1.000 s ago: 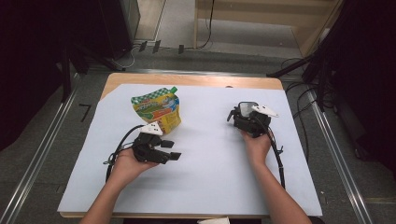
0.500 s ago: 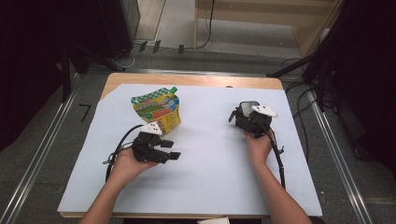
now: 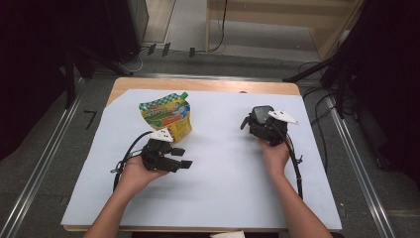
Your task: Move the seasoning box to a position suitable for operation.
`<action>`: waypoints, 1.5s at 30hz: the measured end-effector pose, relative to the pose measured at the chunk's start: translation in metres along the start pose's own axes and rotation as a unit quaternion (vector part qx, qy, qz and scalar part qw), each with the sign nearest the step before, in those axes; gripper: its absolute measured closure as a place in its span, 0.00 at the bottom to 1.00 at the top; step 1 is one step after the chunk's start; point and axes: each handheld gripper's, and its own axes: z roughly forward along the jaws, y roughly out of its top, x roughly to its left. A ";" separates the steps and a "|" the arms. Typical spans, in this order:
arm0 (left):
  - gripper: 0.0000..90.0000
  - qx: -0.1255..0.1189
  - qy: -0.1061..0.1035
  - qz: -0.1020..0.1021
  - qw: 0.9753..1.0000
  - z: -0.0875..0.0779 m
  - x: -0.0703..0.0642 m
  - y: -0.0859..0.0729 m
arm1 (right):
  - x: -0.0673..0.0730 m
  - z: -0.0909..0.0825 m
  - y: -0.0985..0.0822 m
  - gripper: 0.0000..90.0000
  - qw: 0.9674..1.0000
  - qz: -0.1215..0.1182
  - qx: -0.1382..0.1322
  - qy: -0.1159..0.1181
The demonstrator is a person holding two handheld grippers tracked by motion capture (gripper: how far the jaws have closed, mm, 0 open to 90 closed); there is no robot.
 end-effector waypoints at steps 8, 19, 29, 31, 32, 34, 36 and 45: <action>0.47 0.005 0.004 0.006 1.000 0.005 0.002 0.006 | 0.024 -0.005 -0.002 0.17 0.997 -0.050 0.016 0.049; 0.46 0.002 -0.009 0.006 1.000 0.008 0.005 0.012 | 0.049 -0.016 -0.007 0.17 0.991 -0.078 0.022 0.109; 0.48 0.006 0.003 0.011 1.000 0.005 0.007 0.011 | 0.066 -0.028 -0.011 0.17 0.984 -0.086 0.030 0.156; 0.48 0.006 0.004 0.010 1.000 0.005 0.007 0.011 | 0.070 -0.031 -0.011 0.17 0.982 -0.087 0.031 0.165; 0.48 0.006 0.005 0.011 1.000 0.004 0.007 0.011 | 0.072 -0.032 -0.012 0.17 0.981 -0.089 0.031 0.169; 0.48 0.006 0.006 0.010 1.000 0.004 0.007 0.011 | 0.077 -0.033 -0.013 0.17 0.979 -0.094 0.032 0.178; 0.48 0.005 0.007 0.011 1.000 0.004 0.007 0.011 | 0.082 -0.034 -0.015 0.17 0.977 -0.099 0.033 0.186; 0.48 0.003 0.010 0.009 1.000 0.002 0.009 0.011 | 0.105 -0.031 -0.026 0.17 0.966 -0.117 0.049 0.224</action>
